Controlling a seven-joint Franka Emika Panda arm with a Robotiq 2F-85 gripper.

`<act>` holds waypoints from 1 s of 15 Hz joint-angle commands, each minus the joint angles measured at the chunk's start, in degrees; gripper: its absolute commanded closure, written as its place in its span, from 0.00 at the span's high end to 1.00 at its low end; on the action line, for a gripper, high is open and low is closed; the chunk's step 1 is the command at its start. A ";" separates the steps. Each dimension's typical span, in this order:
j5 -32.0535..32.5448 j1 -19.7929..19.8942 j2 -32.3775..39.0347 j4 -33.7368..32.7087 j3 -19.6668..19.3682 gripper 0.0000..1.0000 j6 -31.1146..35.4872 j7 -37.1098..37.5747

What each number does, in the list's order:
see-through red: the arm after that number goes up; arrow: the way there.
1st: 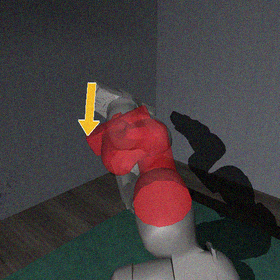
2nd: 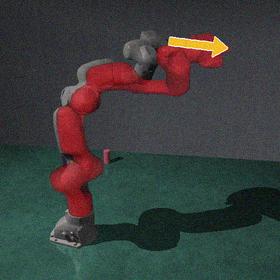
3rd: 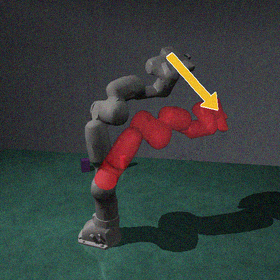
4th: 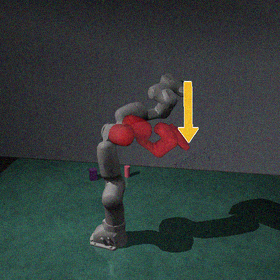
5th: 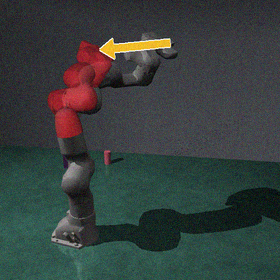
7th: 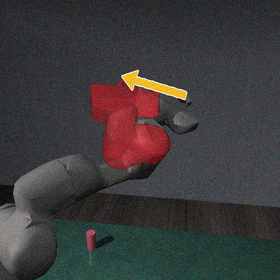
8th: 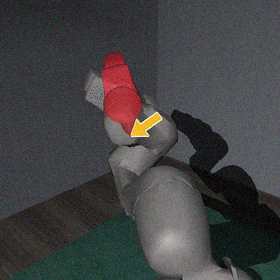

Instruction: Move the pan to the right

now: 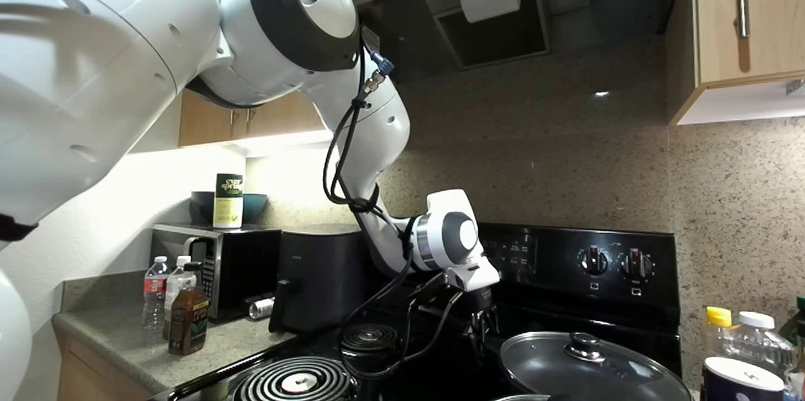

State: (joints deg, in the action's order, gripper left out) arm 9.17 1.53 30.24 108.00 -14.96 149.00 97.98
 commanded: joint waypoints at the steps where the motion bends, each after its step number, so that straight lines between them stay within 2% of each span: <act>1: -1.40 -0.99 -1.20 0.16 -1.11 0.77 -0.29 0.87; 3: -0.97 -1.58 -2.10 0.85 -1.51 0.90 0.34 1.76; 5: -0.15 -2.52 -3.50 1.93 -2.18 0.98 1.36 2.94; 10: 3.57 -6.62 -7.61 4.12 -5.30 1.00 2.64 9.42; 15: 10.08 -10.93 -13.53 7.93 -7.57 1.00 3.95 23.27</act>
State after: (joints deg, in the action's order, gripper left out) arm 15.22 -7.06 22.16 110.51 -21.21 150.17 113.21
